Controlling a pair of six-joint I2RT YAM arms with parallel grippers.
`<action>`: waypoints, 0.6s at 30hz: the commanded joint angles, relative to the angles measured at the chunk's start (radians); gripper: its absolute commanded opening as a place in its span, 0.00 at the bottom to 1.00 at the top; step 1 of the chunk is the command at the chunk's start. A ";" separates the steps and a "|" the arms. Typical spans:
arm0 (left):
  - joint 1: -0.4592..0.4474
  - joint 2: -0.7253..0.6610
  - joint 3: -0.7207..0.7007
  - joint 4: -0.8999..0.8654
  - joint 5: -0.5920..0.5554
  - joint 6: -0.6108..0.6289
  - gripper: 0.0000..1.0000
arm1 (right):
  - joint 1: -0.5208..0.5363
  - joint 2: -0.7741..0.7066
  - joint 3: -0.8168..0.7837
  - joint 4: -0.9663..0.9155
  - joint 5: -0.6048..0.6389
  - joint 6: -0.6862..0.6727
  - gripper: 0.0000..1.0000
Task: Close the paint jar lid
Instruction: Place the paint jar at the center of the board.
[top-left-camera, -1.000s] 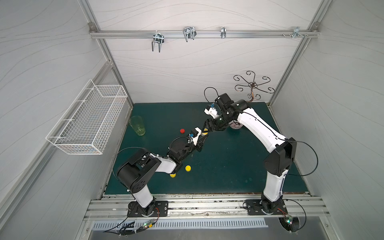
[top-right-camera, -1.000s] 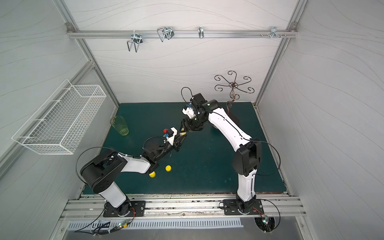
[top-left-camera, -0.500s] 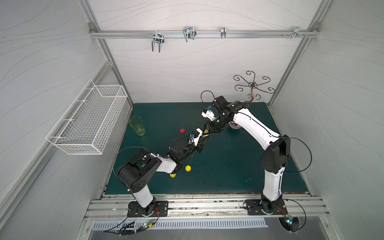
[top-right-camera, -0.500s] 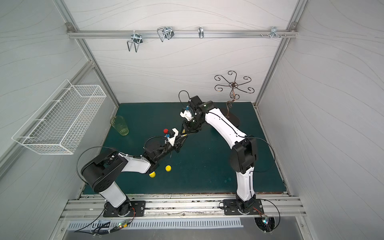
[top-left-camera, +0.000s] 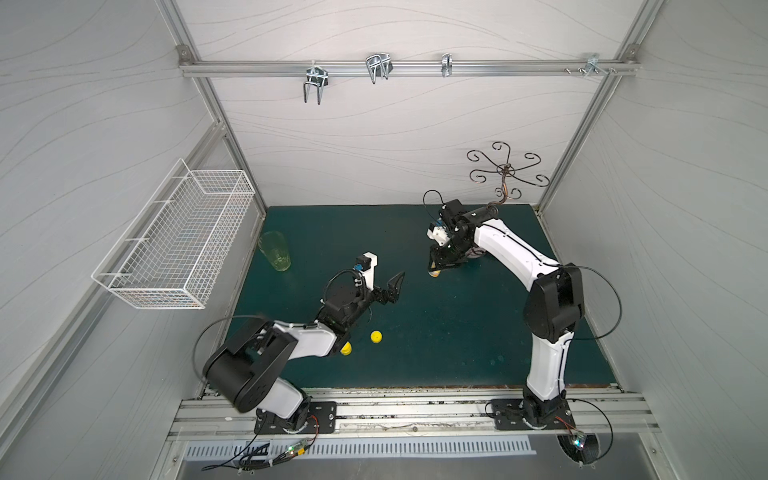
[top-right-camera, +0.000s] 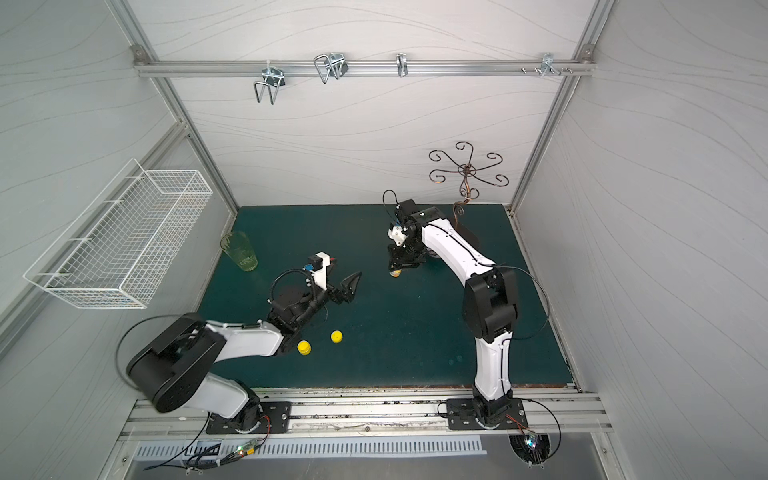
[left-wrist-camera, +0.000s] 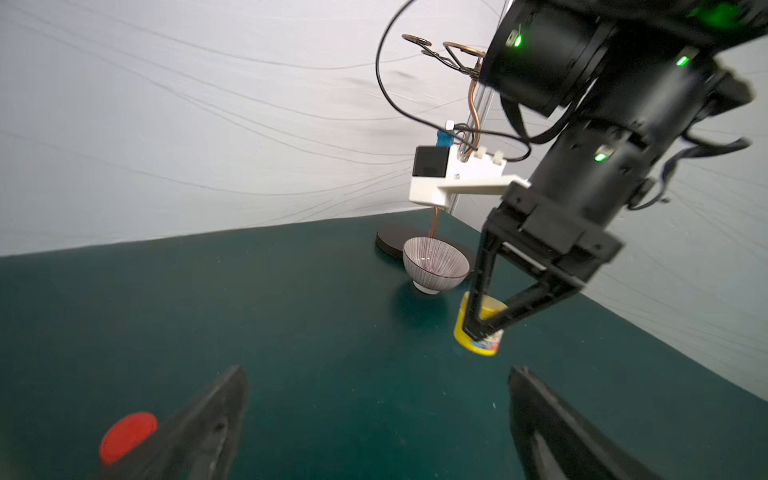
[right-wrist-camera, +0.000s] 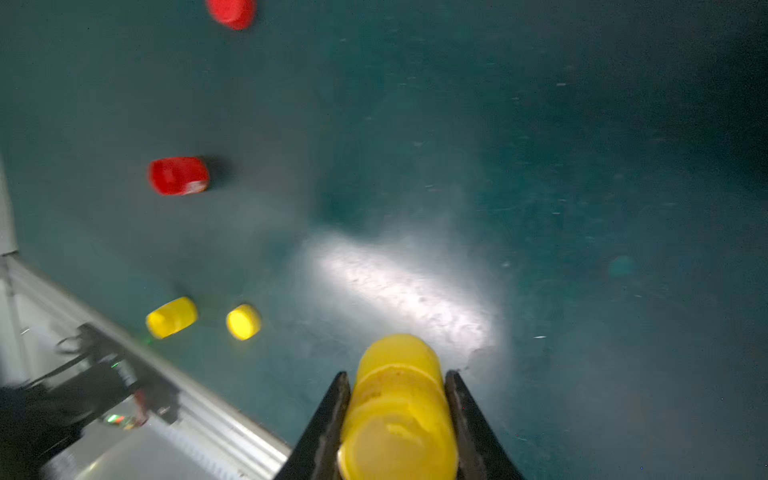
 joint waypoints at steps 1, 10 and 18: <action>-0.004 -0.155 0.036 -0.340 -0.054 -0.100 1.00 | -0.016 0.068 -0.043 0.098 0.247 0.015 0.15; -0.010 -0.425 0.032 -0.714 -0.113 -0.143 1.00 | -0.018 0.168 -0.157 0.310 0.402 0.069 0.17; -0.010 -0.438 0.050 -0.755 -0.136 -0.138 1.00 | -0.017 0.161 -0.204 0.333 0.356 0.100 0.42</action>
